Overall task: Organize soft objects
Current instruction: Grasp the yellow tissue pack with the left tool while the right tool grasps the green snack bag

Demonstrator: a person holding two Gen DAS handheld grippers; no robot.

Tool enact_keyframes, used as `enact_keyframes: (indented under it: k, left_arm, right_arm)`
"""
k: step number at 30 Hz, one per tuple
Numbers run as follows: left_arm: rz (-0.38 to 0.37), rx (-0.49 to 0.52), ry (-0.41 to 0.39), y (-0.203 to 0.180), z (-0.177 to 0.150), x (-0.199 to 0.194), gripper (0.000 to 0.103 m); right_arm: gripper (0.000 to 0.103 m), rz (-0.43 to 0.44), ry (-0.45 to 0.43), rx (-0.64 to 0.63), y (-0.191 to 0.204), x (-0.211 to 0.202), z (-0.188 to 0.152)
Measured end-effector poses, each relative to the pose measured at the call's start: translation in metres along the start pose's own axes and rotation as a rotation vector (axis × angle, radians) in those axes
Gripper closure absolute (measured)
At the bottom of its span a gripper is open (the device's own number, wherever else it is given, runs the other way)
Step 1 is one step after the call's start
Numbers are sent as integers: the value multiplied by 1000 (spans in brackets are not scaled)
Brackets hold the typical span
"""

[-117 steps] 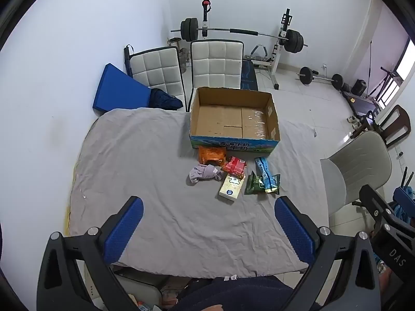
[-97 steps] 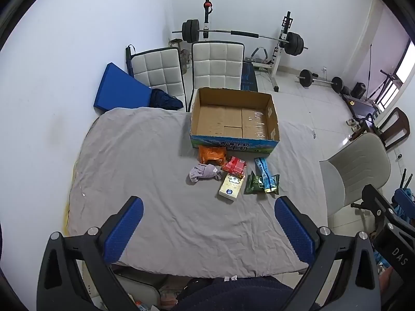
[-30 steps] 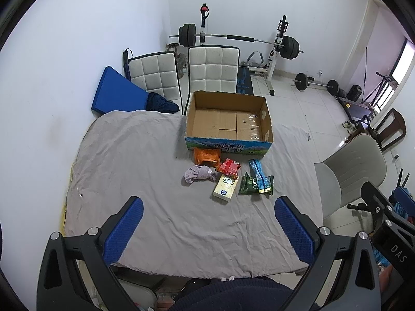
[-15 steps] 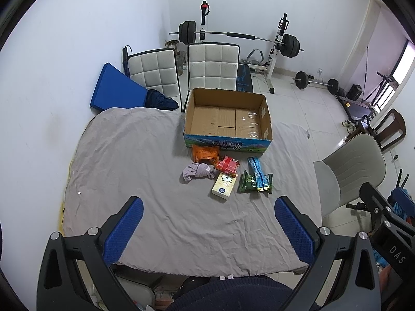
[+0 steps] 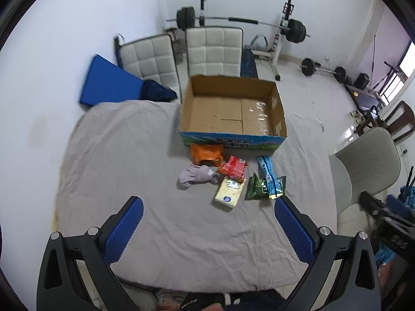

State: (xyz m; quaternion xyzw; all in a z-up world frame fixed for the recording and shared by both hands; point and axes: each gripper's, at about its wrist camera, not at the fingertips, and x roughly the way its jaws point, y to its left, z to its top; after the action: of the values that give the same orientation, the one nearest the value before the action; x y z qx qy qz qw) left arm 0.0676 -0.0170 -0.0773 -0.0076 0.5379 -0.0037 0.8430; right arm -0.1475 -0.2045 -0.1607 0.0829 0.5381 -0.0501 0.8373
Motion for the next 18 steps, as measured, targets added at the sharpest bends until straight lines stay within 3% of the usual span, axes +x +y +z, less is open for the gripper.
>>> enact_keyframes:
  k: [5,10,18]
  left_arm:
    - [-27,16,149,-10,12,89,1]
    - [-68,20,277,-20,14,172,16]
    - [-31,133,438,-54,9,290,18]
  right_arm:
    - [0,44,174,4,-11,114,13]
    - [0,57,301,-4,-15,221,29]
    - [2,56,426,-36,3,332,40]
